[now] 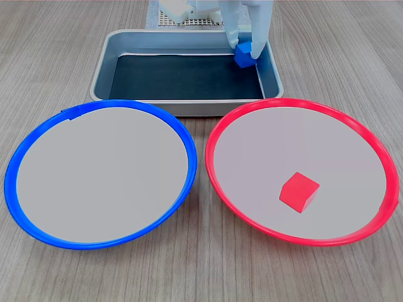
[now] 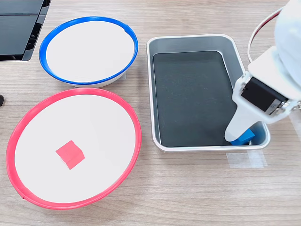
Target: Move two blocks from tray to matching dishes
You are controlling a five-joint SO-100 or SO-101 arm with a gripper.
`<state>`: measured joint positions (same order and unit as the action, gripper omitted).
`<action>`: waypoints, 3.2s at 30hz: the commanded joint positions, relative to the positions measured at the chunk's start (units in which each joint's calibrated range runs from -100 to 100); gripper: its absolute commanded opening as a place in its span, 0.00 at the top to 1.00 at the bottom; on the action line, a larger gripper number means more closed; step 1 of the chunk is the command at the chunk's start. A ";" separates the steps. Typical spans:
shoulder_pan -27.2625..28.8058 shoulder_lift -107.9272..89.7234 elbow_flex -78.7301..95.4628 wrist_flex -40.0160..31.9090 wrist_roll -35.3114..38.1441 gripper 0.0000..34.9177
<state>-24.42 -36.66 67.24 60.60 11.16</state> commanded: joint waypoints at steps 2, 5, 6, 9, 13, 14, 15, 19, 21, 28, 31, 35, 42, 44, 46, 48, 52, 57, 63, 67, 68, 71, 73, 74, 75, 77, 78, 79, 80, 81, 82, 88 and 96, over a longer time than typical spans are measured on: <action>0.00 0.45 0.62 -0.88 0.98 0.63; 0.00 0.54 1.44 -1.38 1.71 0.79; 0.19 0.54 1.44 -1.46 1.95 0.91; 3.01 0.54 -1.47 -0.31 2.83 0.99; 13.08 0.97 -11.39 -0.31 3.66 0.99; 15.91 1.14 -13.85 -2.20 3.61 0.99; 19.20 1.73 -16.49 -5.18 3.22 0.99; 30.78 10.01 -26.14 -17.48 1.42 0.99; 34.82 16.74 -31.51 -20.20 1.12 0.99; 41.70 40.37 -48.99 -26.89 1.03 0.90; 41.98 45.83 -52.99 -29.61 2.05 0.78; 41.04 48.30 -53.45 -34.07 4.05 0.47; 35.58 33.12 -41.43 -37.37 2.39 0.60; 33.88 23.74 -33.15 -39.43 0.39 0.82; 31.81 9.07 -18.31 -43.81 -2.34 0.99; 29.84 -3.30 -5.93 -44.55 -4.05 0.99; 28.14 -23.17 11.82 -44.38 -8.64 1.00; 27.95 -45.86 29.03 -38.03 -11.18 1.00; 28.05 -56.86 32.76 -24.74 -12.26 1.00; 27.11 -60.78 32.76 -17.56 -13.53 1.00; 27.01 -61.38 32.76 -16.48 -13.87 1.00; 26.92 -62.40 32.76 -13.27 -13.97 1.00; 27.20 -62.40 32.76 -13.27 -14.07 1.00; 27.20 -62.40 32.76 -13.27 -14.07 1.00; 27.30 -62.40 32.76 -13.27 -13.87 0.99; 27.30 -62.40 32.76 -13.18 -13.87 0.99; 27.30 -62.40 32.76 -13.18 -13.87 0.99; 27.30 -62.40 32.76 -13.18 -13.87 0.99; 27.30 -62.40 32.76 -13.18 -13.87 0.99; 27.30 -62.40 32.76 -13.18 -13.87 0.99; 27.30 -62.40 32.76 -13.18 -13.87 0.99; 27.30 -62.40 32.76 -13.18 -13.87 0.99; 27.30 -62.40 32.76 -13.18 -13.87 0.99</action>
<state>2.74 -98.72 99.91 47.31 -2.71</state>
